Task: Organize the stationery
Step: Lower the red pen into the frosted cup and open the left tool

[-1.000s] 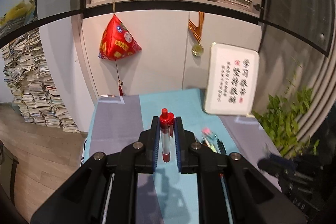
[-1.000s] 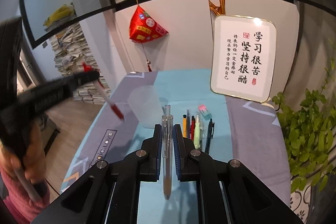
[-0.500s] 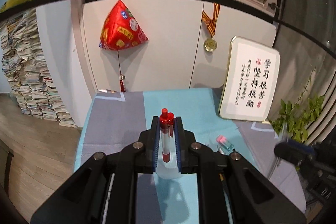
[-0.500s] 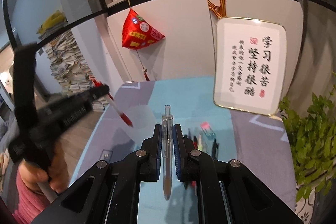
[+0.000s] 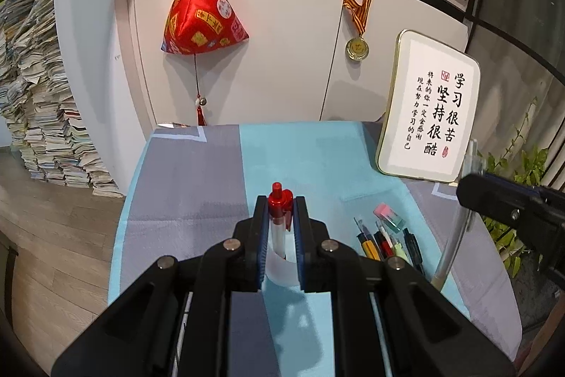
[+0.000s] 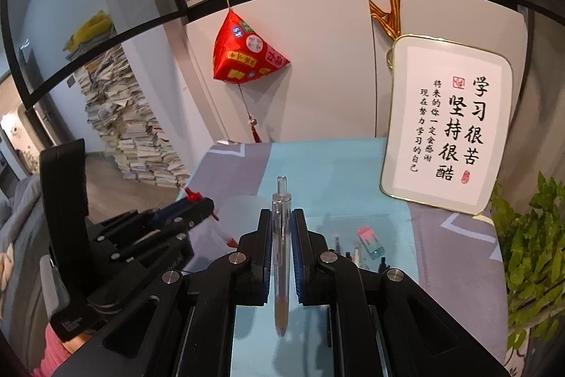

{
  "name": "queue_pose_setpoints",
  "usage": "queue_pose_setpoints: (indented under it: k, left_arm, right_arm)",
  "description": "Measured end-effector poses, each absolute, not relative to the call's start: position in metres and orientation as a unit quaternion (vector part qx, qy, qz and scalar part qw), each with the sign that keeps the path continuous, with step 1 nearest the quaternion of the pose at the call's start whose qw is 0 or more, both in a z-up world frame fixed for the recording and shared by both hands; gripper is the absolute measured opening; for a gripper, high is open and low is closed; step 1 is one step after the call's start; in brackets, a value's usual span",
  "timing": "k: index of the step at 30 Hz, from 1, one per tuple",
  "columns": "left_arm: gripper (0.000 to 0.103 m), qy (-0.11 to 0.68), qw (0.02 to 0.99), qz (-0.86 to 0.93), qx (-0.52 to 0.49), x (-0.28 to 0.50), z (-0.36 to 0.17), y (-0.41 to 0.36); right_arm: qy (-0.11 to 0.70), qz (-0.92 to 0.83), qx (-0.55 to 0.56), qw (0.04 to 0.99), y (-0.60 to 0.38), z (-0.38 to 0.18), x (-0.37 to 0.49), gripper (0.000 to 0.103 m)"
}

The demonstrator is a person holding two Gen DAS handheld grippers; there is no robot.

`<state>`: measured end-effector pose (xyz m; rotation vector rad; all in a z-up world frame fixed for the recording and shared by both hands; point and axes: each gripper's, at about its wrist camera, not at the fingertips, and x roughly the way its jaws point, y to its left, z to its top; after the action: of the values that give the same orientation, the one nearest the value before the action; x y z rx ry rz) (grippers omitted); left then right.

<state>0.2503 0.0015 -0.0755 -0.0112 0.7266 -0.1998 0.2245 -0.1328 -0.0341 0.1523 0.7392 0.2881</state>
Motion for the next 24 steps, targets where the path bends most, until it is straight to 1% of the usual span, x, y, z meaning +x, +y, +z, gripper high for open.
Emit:
queue_pose_setpoints:
  k: [14,20,23,24]
  left_arm:
    - [0.012,0.36,0.927,-0.104,-0.014,0.248,-0.084,0.006]
    - [0.013,0.35,0.93,-0.107,-0.025,0.242,-0.08,0.011]
    - [0.015,0.341,0.935,-0.099,-0.019,0.236,-0.076,0.015]
    - [0.019,0.336,0.937,-0.094,-0.017,0.232,-0.075,0.018]
  right_arm:
    - [0.355,0.139,0.062,0.922,-0.118,-0.026,0.233,0.011]
    - [0.34,0.14,0.059,0.928,-0.109,-0.011,0.238,0.011]
    - [0.329,0.141,0.061,0.932,-0.105,0.001,0.242,0.011]
    - [0.323,0.144,0.062,0.933,-0.103,0.006,0.244,0.011]
